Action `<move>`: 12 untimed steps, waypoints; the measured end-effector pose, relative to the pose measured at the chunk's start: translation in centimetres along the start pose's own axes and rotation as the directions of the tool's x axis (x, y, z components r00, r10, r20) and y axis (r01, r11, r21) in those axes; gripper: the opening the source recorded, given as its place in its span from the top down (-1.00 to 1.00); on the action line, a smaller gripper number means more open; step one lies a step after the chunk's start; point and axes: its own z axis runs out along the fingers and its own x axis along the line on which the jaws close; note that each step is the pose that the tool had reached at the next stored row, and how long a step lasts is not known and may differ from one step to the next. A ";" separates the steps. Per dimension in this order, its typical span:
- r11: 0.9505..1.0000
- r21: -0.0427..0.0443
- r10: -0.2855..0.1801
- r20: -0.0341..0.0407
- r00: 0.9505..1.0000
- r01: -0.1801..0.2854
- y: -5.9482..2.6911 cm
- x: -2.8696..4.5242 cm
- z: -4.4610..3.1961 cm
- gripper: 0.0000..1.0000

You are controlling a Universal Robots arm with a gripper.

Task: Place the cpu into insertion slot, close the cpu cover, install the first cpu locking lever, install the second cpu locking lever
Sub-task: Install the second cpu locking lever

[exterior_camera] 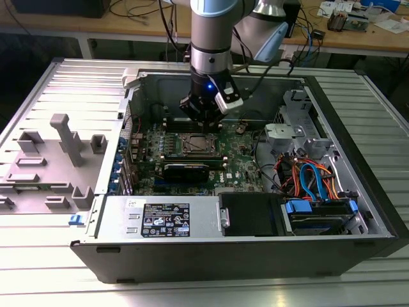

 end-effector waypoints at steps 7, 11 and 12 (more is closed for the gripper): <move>1.000 0.000 0.000 0.000 1.000 0.000 -1.49 -0.01 0.00 0.79; 1.000 -0.001 -0.026 0.001 1.000 0.026 -1.84 -0.03 -0.74 0.79; 1.000 -0.001 -0.027 0.001 1.000 0.027 -2.04 -0.02 -0.75 0.79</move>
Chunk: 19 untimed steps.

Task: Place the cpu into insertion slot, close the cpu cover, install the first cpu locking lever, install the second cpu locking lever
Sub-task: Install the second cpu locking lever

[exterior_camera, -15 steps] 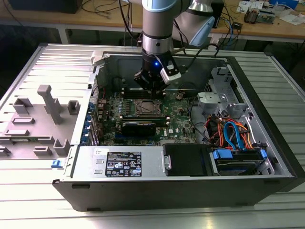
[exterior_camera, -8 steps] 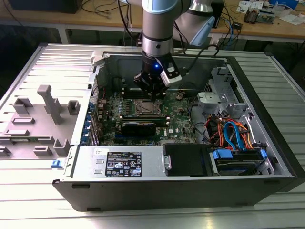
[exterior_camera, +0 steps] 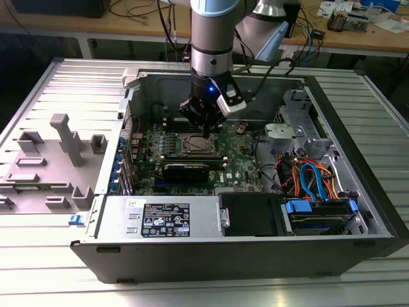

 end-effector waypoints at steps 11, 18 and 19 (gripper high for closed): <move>1.000 0.000 0.000 0.000 1.000 0.000 -1.28 0.03 0.03 0.79; 1.000 0.000 0.000 0.000 1.000 0.000 -1.30 0.03 0.03 0.79; 1.000 0.000 0.000 0.000 1.000 0.000 -1.30 0.03 0.03 0.79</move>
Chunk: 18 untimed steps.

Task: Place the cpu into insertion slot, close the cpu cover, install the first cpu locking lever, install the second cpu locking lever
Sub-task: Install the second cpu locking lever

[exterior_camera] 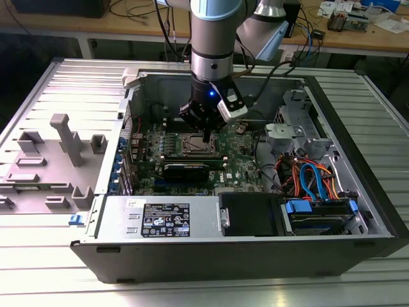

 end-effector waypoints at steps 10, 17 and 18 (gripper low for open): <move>1.000 0.000 0.000 0.000 1.000 0.000 -0.08 -0.01 -0.64 0.79; 1.000 0.000 0.000 0.000 1.000 0.000 -0.35 0.00 -0.61 0.79; 1.000 0.000 0.000 0.000 1.000 0.000 -0.40 0.00 -0.61 0.79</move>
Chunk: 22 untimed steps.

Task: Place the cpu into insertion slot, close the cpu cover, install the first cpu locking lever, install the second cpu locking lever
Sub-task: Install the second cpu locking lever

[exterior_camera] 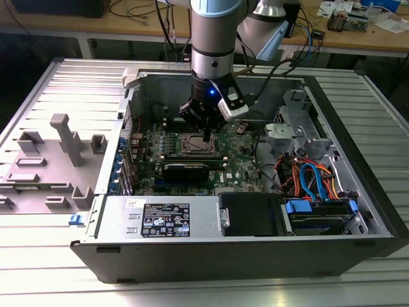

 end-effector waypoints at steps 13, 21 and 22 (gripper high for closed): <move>0.999 -0.001 -0.052 0.001 0.999 0.052 -0.38 0.02 0.03 0.79; 0.999 0.000 -0.053 0.001 0.999 0.053 -1.13 0.07 0.05 0.79; 0.999 0.000 -0.053 0.001 0.999 0.053 -1.13 0.07 0.05 0.79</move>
